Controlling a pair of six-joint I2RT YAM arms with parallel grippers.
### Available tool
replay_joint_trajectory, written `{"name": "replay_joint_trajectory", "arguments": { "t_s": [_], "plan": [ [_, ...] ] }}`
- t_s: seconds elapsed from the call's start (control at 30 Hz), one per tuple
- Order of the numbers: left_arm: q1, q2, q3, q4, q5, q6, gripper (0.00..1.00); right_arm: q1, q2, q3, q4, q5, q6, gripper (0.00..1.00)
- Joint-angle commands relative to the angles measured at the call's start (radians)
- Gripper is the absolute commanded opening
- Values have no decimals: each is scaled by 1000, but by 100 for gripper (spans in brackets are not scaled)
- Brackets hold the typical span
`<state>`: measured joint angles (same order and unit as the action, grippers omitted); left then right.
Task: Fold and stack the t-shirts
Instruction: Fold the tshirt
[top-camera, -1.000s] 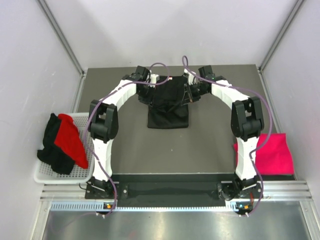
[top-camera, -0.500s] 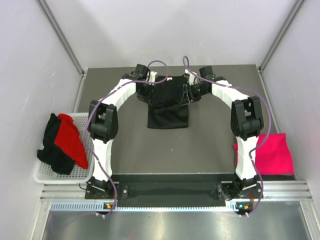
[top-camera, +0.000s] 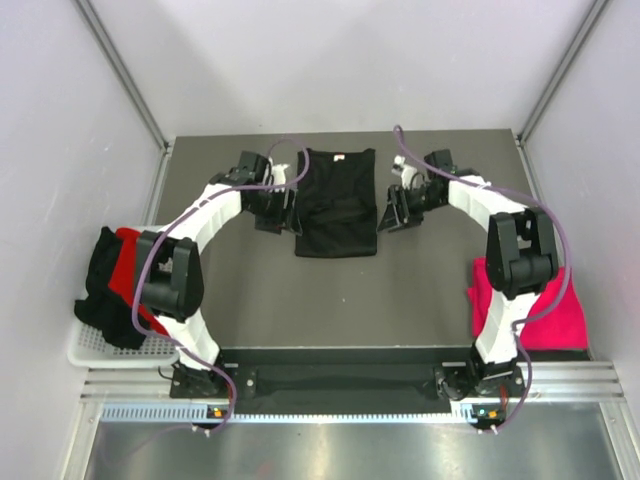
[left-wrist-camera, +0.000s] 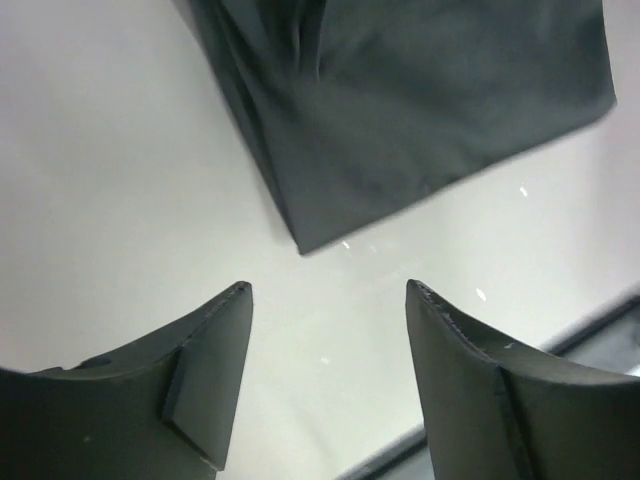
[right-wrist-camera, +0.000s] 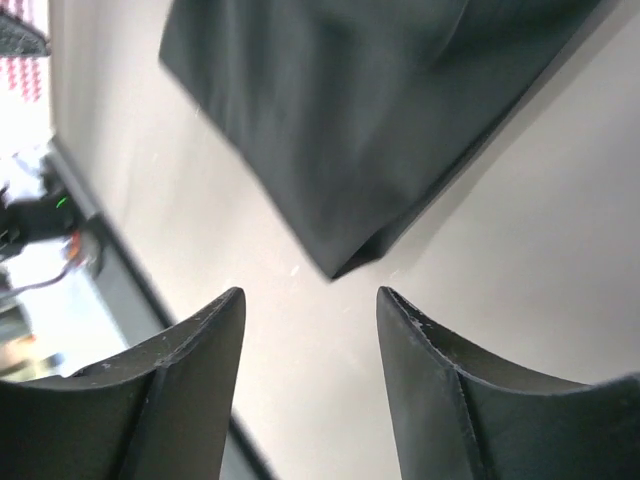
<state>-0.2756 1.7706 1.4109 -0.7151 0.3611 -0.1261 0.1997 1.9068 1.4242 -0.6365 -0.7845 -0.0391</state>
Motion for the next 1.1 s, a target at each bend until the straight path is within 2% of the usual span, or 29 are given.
{"name": "replay_joint_trajectory", "arguments": {
  "t_s": [0.0,0.47,1.07],
  "plan": [
    [39,-8,-85,65,212,-85,68,-5,-8,-68,9,-125,34,56],
    [82,119,-119,98,335,-179,65,-5,49,-166,104,-245,199,58],
    [81,196,-130,97,323,-199,62,10,123,-200,123,-242,229,58]
  ]
}}
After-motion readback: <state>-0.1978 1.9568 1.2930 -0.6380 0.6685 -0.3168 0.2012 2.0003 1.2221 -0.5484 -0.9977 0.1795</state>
